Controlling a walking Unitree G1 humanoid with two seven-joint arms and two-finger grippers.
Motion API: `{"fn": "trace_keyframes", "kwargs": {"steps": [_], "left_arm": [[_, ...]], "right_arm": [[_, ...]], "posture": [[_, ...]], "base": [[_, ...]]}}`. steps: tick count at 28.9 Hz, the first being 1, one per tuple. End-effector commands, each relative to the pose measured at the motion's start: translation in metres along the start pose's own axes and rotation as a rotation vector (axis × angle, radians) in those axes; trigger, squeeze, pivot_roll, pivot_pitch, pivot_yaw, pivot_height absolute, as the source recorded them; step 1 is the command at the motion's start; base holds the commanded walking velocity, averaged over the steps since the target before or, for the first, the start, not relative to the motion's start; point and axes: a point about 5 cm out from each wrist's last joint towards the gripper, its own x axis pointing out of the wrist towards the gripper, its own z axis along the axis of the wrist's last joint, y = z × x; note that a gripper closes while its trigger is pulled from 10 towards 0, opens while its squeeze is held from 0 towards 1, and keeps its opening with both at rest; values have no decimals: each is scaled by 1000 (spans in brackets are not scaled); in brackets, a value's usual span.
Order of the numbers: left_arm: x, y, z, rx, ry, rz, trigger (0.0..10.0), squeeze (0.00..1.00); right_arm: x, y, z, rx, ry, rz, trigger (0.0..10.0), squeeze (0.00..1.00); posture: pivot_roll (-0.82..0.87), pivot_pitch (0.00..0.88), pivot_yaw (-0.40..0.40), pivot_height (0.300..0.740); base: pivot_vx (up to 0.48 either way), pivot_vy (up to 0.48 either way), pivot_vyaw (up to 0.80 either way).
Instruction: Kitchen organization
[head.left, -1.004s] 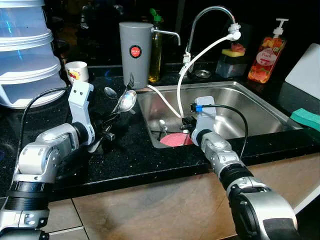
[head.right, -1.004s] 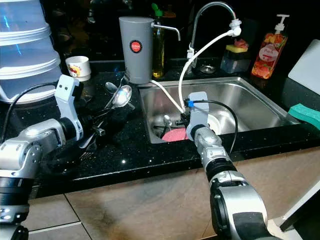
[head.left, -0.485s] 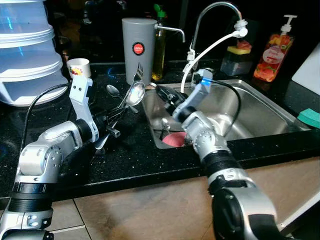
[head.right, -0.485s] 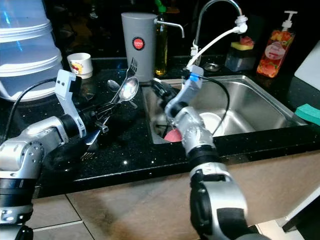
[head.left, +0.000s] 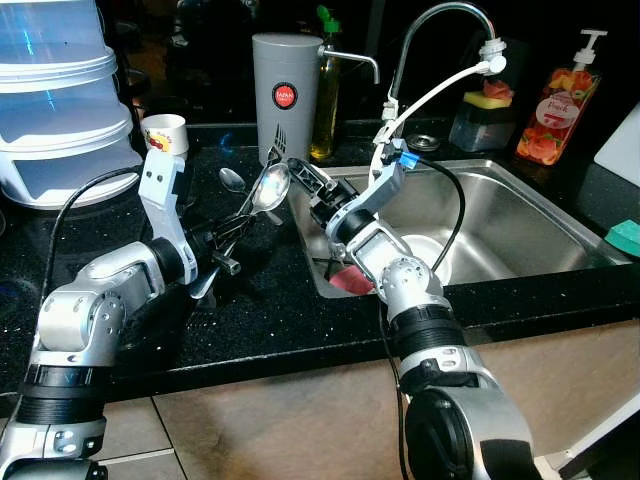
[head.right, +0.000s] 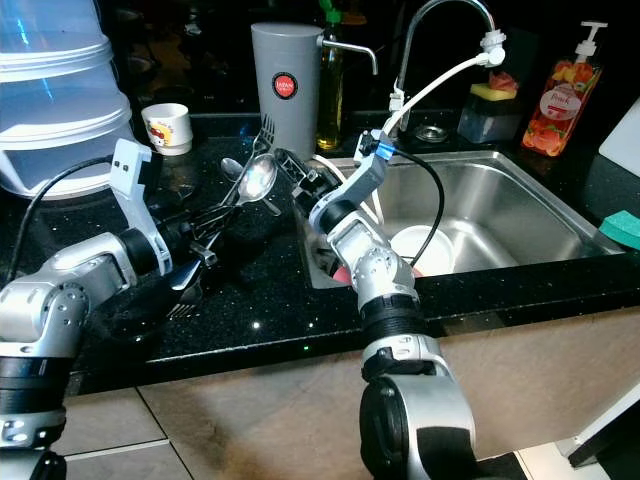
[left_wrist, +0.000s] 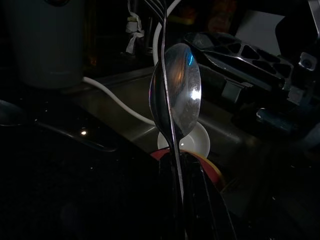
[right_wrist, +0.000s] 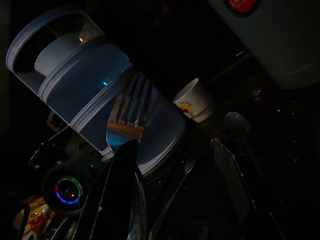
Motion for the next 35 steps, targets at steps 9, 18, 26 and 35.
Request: {"fn": "trace_keyframes", "kwargs": {"steps": [9, 18, 26, 35], "left_arm": [[1, -2, 0, 17, 6, -10, 0, 0], [0, 1, 0, 17, 10, 3, 0, 0], [0, 1, 0, 18, 11, 0, 0, 0], [0, 2, -1, 18, 13, 2, 0, 0]], "right_arm": [[-2, 14, -20, 36, 90, 46, 10000, 0], [-4, 21, -17, 53, 92, 78, 9137, 0], [-8, 23, -21, 56, 106, 79, 0, 0], [-8, 23, -22, 53, 114, 70, 0, 0]], "posture": [[76, 41, -14, 740], [74, 39, -13, 740], [76, 39, -13, 740], [75, 39, -14, 740]], "base": [[0, 0, 0], [0, 0, 0], [0, 0, 0], [0, 0, 0]]}}
